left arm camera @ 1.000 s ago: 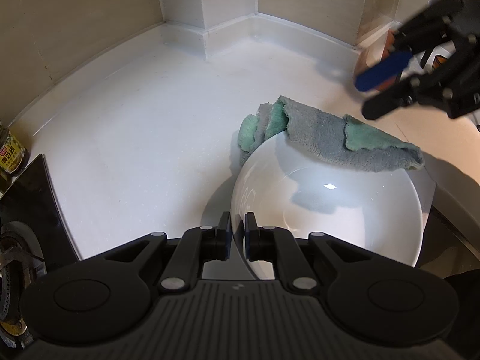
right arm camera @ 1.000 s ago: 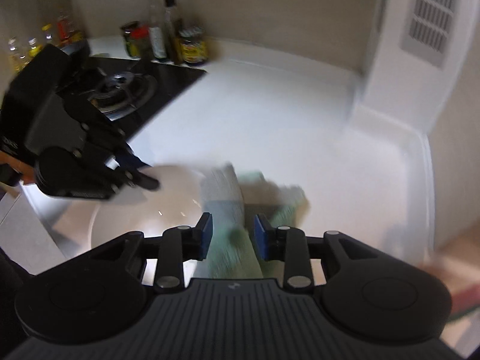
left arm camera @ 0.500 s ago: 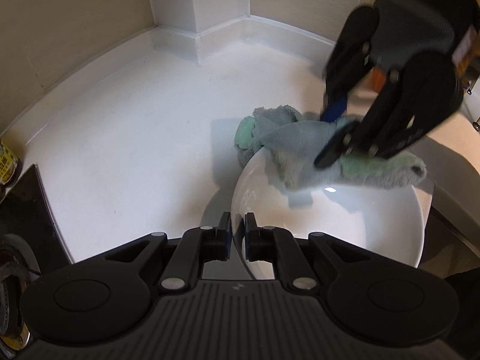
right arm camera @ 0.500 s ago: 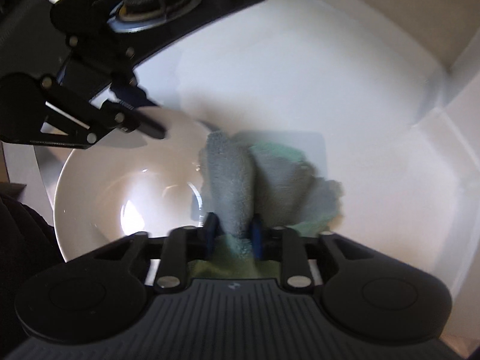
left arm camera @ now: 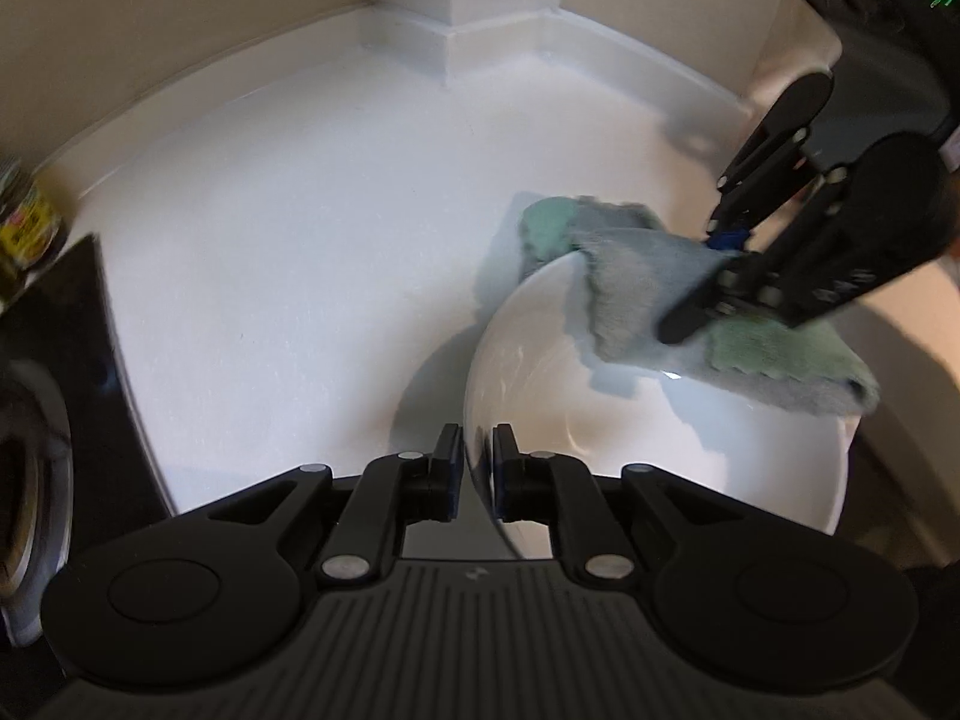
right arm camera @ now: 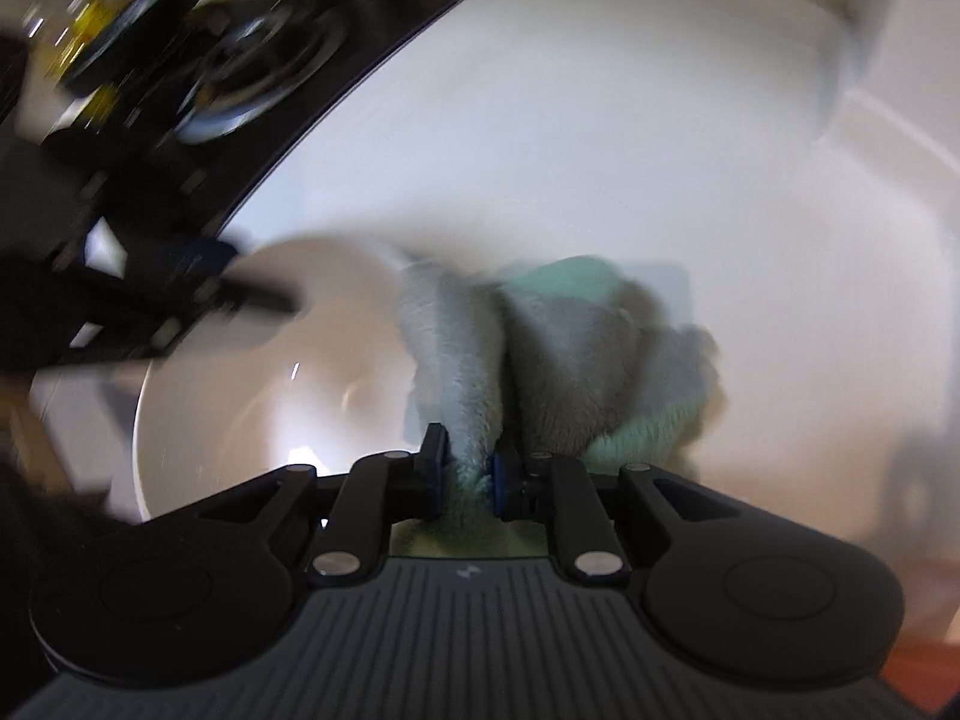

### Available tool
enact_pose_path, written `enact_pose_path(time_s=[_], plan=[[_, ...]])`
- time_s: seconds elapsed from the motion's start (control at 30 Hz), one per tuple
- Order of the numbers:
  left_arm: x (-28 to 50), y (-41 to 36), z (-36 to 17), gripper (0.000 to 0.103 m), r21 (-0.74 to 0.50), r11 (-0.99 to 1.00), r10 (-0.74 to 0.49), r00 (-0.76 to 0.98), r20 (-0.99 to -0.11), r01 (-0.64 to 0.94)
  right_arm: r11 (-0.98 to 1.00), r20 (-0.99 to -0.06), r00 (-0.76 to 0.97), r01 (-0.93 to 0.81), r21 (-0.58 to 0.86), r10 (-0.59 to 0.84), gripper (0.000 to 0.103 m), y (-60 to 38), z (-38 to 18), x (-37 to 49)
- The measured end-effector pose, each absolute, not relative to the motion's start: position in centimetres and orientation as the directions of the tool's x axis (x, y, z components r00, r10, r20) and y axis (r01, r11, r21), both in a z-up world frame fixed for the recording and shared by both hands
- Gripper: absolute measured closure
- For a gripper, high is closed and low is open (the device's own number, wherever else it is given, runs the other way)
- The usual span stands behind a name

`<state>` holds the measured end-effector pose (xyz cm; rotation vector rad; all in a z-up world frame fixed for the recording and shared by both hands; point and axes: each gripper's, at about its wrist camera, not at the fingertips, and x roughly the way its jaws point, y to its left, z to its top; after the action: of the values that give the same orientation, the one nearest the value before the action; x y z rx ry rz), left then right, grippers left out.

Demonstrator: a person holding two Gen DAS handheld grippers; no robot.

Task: Clean bowl
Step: 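Wipe the bowl interior again with the towel in the right gripper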

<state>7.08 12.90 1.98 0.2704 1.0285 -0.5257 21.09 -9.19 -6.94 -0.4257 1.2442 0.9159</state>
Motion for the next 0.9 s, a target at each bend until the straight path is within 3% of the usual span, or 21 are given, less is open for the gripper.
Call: enact_pose_path(time_s=[0.17, 0.3, 0.43, 0.7, 0.9], plan=[[8.4, 11.8, 2.0, 0.093, 0.025, 0.742, -0.305, 0.370, -0.878, 0.670, 0.382, -0.983, 0.074, -0.924, -0.005, 0.167, 0.083, -5.9, -6.6, 20.5], [9.3, 11.5, 2.0, 0.092, 0.058, 0.697, -0.299, 0.364, -0.882, 0.715, 0.286, -0.976, 0.141, -0.954, -0.089, 0.167, 0.081, -4.3, -6.4, 20.8], [9.5, 11.5, 1.9, 0.093, 0.028, 0.714, -0.326, 0.368, -0.871, 0.700, 0.344, -0.948, 0.133, -0.939, -0.026, 0.289, 0.083, -3.7, -6.0, 22.4], [7.5, 13.8, 1.3, 0.092, -0.093, 0.892, -0.301, 0.427, -0.853, 0.443, 0.554, -0.917, 0.165, -0.829, 0.071, 0.364, 0.089, -6.4, -5.8, 21.6], [9.5, 13.5, 0.7, 0.091, -0.087, 0.844, -0.332, 0.387, -0.860, 0.530, 0.569, -0.936, 0.098, -0.813, 0.121, 0.339, 0.088, -8.1, -6.1, 19.1]])
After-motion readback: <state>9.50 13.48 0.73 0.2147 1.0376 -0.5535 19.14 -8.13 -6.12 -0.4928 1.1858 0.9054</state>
